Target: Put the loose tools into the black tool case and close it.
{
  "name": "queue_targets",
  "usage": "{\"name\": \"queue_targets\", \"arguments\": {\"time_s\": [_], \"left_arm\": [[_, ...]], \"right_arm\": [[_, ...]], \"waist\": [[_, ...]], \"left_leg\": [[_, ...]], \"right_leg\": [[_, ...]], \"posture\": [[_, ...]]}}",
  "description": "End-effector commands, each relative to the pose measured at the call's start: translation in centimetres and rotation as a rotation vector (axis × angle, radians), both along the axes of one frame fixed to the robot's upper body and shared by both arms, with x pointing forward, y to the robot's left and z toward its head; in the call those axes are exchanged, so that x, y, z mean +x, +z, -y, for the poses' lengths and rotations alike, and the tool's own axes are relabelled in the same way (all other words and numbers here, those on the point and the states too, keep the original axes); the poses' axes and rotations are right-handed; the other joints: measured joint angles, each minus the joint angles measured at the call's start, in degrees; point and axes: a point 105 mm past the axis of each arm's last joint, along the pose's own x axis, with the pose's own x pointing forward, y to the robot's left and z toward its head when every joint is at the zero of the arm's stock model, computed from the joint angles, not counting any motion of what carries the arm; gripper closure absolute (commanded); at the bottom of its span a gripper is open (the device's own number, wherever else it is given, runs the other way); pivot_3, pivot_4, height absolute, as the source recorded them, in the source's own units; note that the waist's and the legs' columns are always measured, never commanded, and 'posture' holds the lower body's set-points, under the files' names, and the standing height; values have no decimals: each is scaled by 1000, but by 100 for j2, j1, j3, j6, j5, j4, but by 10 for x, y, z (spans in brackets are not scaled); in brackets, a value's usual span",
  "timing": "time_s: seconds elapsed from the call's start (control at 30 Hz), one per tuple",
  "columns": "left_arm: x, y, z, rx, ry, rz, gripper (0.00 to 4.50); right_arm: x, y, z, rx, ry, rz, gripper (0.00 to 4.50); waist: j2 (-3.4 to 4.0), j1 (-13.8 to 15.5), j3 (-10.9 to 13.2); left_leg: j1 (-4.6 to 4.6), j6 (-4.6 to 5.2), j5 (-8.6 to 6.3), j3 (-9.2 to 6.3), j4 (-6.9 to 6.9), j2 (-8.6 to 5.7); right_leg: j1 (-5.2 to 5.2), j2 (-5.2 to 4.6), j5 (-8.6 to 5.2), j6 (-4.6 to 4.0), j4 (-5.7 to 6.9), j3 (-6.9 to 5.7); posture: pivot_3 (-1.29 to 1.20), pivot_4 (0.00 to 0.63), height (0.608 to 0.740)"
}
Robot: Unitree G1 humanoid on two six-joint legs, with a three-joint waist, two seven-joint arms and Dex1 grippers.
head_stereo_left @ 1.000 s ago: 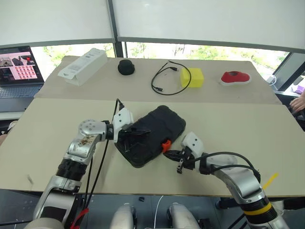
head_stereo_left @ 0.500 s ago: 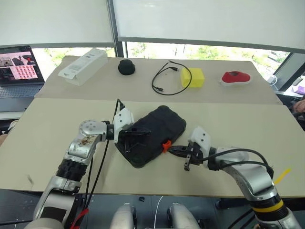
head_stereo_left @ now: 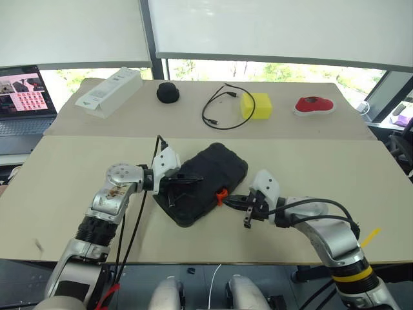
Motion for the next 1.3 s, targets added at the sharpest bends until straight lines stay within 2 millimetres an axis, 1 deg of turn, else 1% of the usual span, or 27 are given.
{"name": "queue_targets", "arguments": {"time_s": [0.03,0.2,0.37,0.57,0.67,0.8,0.9,1.07,1.13,1.2,1.3], "left_arm": [[-8,-38,-1,65,7,-129,4500],[-9,-37,0,64,4,-130,4500],[-8,-38,-1,68,5,-132,4500],[-9,-42,-2,88,13,-151,4500],[-10,-45,-3,106,16,-162,4500],[-12,-46,-2,106,13,-168,4500],[-12,-46,-2,106,12,-169,4500],[-13,-46,-2,103,10,-171,4500],[-13,-46,-2,106,8,-173,4500],[-13,-46,-3,107,8,-173,4500],[-13,-46,-2,107,7,-171,4500]], "right_arm": [[2,1,-7,3,16,18,4482],[-2,-4,-11,-12,41,-16,4482],[7,-3,-10,-10,1,14,4482],[10,0,-11,-3,-1,29,4482],[5,3,-9,-12,26,17,4482],[-7,-5,1,-81,70,-47,4482],[-9,-6,5,-108,77,-53,4482],[-2,15,6,-38,67,21,4482],[-2,30,4,25,83,54,4482],[0,40,3,77,81,67,4482],[3,43,2,100,71,69,4482]], "waist": [[1,-6,-1],[3,-20,-3],[3,-20,-2],[3,-17,-2],[3,-13,-2],[5,0,-2],[5,8,-2],[5,12,-2],[5,11,-2],[5,7,-2],[5,11,-2]], "left_leg": [[1,0,0,0,0,0],[3,0,0,-5,-1,0],[2,0,0,-11,-3,0],[-2,0,0,-11,-3,-3],[-2,0,0,-12,-3,-3],[-4,0,0,-12,-3,-6],[-5,-1,0,-12,-8,-6],[-6,-1,0,-13,-10,-8],[-7,-1,-1,-13,-10,-8],[-7,-1,-1,-13,-10,-7],[-6,-1,0,-15,-12,-6]], "right_leg": [[1,0,0,0,0,0],[2,0,-1,0,0,0],[1,0,-1,-2,0,0],[-2,-3,-1,-2,-2,1],[-2,-3,-1,-2,-2,1],[-1,-7,-1,-1,-6,1],[0,-8,0,-3,-15,0],[0,-9,-2,1,-15,0],[-1,-9,-2,1,-16,0],[-1,-9,-2,1,-16,0],[0,-8,-2,0,-17,-1]], "posture": [[0,150,740],[0,150,740],[0,150,740],[0,150,740],[0,150,740],[0,150,740],[0,150,740],[0,150,740],[0,150,740],[0,150,740],[0,150,740]]}}
